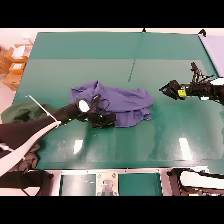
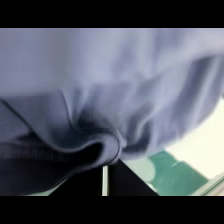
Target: Fold the shirts.
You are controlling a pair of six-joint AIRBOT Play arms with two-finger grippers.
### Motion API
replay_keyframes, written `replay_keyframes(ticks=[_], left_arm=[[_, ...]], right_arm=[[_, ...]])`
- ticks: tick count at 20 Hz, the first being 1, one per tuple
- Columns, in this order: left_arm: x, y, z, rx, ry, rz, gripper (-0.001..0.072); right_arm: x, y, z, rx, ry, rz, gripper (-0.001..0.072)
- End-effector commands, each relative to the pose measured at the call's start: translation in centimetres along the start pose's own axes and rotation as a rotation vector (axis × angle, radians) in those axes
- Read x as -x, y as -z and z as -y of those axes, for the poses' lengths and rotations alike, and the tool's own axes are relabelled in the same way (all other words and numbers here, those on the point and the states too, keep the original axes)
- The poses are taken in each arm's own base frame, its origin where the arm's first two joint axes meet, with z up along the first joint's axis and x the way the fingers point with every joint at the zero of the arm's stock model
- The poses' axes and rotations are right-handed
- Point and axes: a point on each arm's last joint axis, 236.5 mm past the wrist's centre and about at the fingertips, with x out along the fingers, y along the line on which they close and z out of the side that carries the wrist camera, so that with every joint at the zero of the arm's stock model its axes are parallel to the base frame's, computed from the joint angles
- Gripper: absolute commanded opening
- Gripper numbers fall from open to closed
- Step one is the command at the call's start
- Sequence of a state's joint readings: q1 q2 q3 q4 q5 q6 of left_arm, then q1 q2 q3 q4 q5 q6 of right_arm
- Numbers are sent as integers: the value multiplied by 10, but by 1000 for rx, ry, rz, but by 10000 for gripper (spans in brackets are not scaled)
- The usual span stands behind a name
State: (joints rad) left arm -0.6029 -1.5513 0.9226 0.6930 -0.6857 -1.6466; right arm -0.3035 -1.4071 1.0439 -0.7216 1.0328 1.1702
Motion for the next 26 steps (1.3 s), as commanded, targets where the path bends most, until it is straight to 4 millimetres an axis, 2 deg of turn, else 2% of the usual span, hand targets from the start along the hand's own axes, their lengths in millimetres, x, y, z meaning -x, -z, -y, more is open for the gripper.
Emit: replay_keyframes(ticks=[1,2,4,6,8,10,12,15,16,18,19,21,23,24,25,26], left_arm=[[1,-15,-4,-2,-4,50,27],[10,-6,-13,-38,-32,-5,26],[43,16,-36,-134,-127,-121,26],[95,27,-63,-202,-268,-166,26],[151,29,-93,-215,-401,-159,26],[186,28,-109,-192,-439,-139,26],[191,16,-110,-182,-401,-99,26],[184,-4,-94,-227,-339,-15,26],[184,-9,-93,-230,-334,5,26],[184,-10,-92,-236,-333,11,26],[184,-10,-92,-242,-333,11,26],[184,-10,-92,-249,-331,9,26],[184,-10,-92,-254,-331,8,26],[184,-10,-92,-265,-331,7,26],[184,-11,-91,-285,-332,6,26],[187,-13,-89,-302,-330,14,26]], right_arm=[[0,1,0,3,0,-3,372],[0,1,0,2,-1,-6,372],[0,3,3,13,11,-11,373],[-1,6,10,30,40,-27,374],[-4,13,15,22,46,-45,374],[-13,34,15,-8,33,-97,375],[-29,78,15,-39,17,-204,375],[-53,164,12,-89,2,-395,373],[-59,190,5,-94,-18,-447,373],[-68,226,-16,-93,-69,-515,373],[-74,234,-24,-80,-75,-522,372],[-87,231,-39,-60,-83,-478,344],[-93,219,-53,-52,-106,-437,233],[-94,210,-59,-34,-119,-419,93],[-93,199,-64,2,-133,-396,12],[-91,183,-71,19,-149,-367,12]])
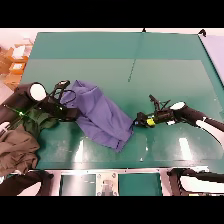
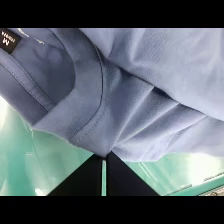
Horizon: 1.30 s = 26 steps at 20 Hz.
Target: Fold the shirts.
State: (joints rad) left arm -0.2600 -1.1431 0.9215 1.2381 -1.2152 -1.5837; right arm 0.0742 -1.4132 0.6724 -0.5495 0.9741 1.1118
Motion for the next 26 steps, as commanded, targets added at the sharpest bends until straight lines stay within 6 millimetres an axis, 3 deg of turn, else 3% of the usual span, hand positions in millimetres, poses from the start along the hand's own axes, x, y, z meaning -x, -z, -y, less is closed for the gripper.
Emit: replay_keyframes(ticks=[1,2,4,6,8,9,11,13,15,18,21,23,25,26], left_arm=[[11,-12,3,-62,-4,42,26],[27,-23,8,-81,-4,84,25],[84,-61,34,-137,18,236,25],[173,-103,73,-211,65,466,25],[281,-122,128,-298,171,728,25],[328,-118,150,-340,220,834,25],[407,-95,188,-432,311,1004,26],[467,-60,219,-524,406,1135,26],[503,-26,239,-573,501,1220,26],[508,-9,229,-544,458,1232,26],[480,-29,205,-459,373,1159,26],[440,-58,185,-394,312,1076,26],[380,-95,159,-326,238,950,26],[345,-116,143,-293,198,882,26]], right_arm=[[19,-34,-37,80,-64,80,11],[37,-50,-56,127,-91,119,11],[100,-82,-114,271,-147,250,11],[194,-101,-186,430,-185,463,11],[303,-90,-260,627,-189,720,11],[354,-73,-293,725,-174,847,12],[433,-31,-339,855,-126,1055,11],[485,9,-367,950,-37,1218,12],[524,36,-379,982,77,1354,11],[558,42,-372,922,199,1468,11],[556,20,-358,883,202,1438,11],[537,-12,-341,839,166,1347,11],[491,-58,-318,806,113,1188,11],[457,-84,-303,790,91,1090,11]])
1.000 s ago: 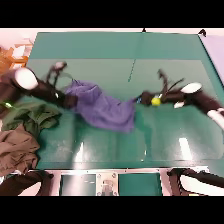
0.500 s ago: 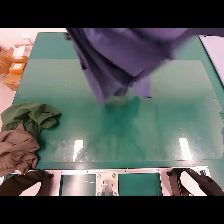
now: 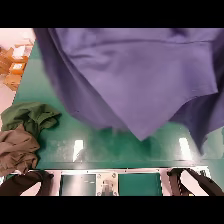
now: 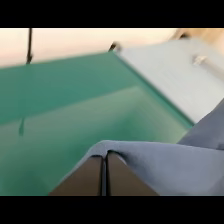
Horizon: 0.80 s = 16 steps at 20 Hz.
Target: Fold the shirts.
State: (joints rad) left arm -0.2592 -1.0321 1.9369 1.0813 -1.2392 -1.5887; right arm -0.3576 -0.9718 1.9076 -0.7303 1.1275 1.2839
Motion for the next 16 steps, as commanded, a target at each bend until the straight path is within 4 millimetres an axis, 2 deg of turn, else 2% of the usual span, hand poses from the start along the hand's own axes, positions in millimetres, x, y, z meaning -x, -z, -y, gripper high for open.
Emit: replay_keyframes(ticks=[1,3,6,8,10,12,13,14,15,16], left_arm=[[-73,67,-73,62,-130,-204,26],[-132,118,-120,100,-178,-340,25],[-221,199,-183,168,-213,-489,26],[-265,250,-213,219,-222,-543,25],[-294,291,-230,260,-209,-579,25],[-310,321,-237,306,-194,-608,27],[-311,328,-240,330,-193,-620,35],[-307,328,-244,354,-190,-631,330],[-298,323,-248,376,-181,-652,580],[-282,317,-253,392,-170,-696,590]], right_arm=[[-79,93,23,-98,-89,-231,12],[-137,174,49,-177,-79,-379,11],[-203,303,88,-324,-64,-602,11],[-223,381,112,-427,-34,-732,12],[-230,439,128,-500,-7,-823,11],[-229,469,141,-547,17,-869,12],[-228,471,146,-566,30,-871,13],[-225,467,152,-570,36,-866,78],[-218,457,156,-572,28,-872,245],[-206,445,161,-574,13,-891,300]])
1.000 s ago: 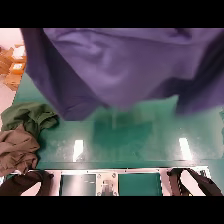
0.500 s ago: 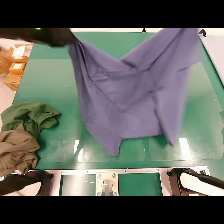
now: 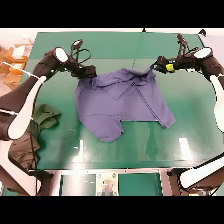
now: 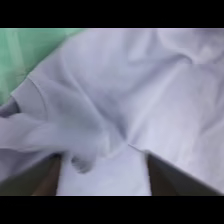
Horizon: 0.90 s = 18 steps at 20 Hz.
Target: Fold the shirts.
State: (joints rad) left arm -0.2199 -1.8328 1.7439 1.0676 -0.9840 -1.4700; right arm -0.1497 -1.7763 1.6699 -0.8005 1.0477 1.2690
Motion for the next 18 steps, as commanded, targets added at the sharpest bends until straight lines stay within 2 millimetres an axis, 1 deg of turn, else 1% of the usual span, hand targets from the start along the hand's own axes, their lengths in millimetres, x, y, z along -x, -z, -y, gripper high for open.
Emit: replay_keyframes(ticks=[1,2,3,4,5,6,7,8,10,11,12,13,14,15,16,18], left_arm=[[19,18,-24,46,33,-147,590],[38,25,-36,61,36,-205,590],[53,34,-49,96,37,-258,589],[66,49,-61,139,36,-323,589],[75,66,-70,178,36,-379,589],[81,82,-75,210,37,-422,588],[83,103,-80,242,29,-461,588],[86,124,-82,255,19,-490,588],[88,172,-85,285,1,-519,589],[86,194,-88,302,-13,-505,589],[82,213,-90,329,-28,-486,589],[75,229,-93,359,-42,-462,589],[66,239,-91,394,-26,-436,589],[55,243,-86,428,15,-406,589],[45,242,-80,455,55,-366,589],[32,228,-76,497,104,-255,588]], right_arm=[[29,11,20,-49,-11,-89,300],[51,16,26,-74,-7,-113,290],[70,24,34,-91,6,-142,283],[87,36,41,-129,17,-173,282],[101,49,46,-162,26,-191,281],[114,64,53,-203,42,-194,276],[124,82,62,-239,67,-197,253],[135,106,72,-286,105,-205,253],[157,164,93,-426,210,-244,260],[166,192,101,-501,262,-255,287],[171,217,109,-566,312,-249,318],[172,237,114,-603,343,-242,337],[169,253,115,-625,355,-238,337],[164,267,115,-638,358,-241,336],[159,279,114,-656,355,-255,336],[152,299,114,-686,352,-290,336]])
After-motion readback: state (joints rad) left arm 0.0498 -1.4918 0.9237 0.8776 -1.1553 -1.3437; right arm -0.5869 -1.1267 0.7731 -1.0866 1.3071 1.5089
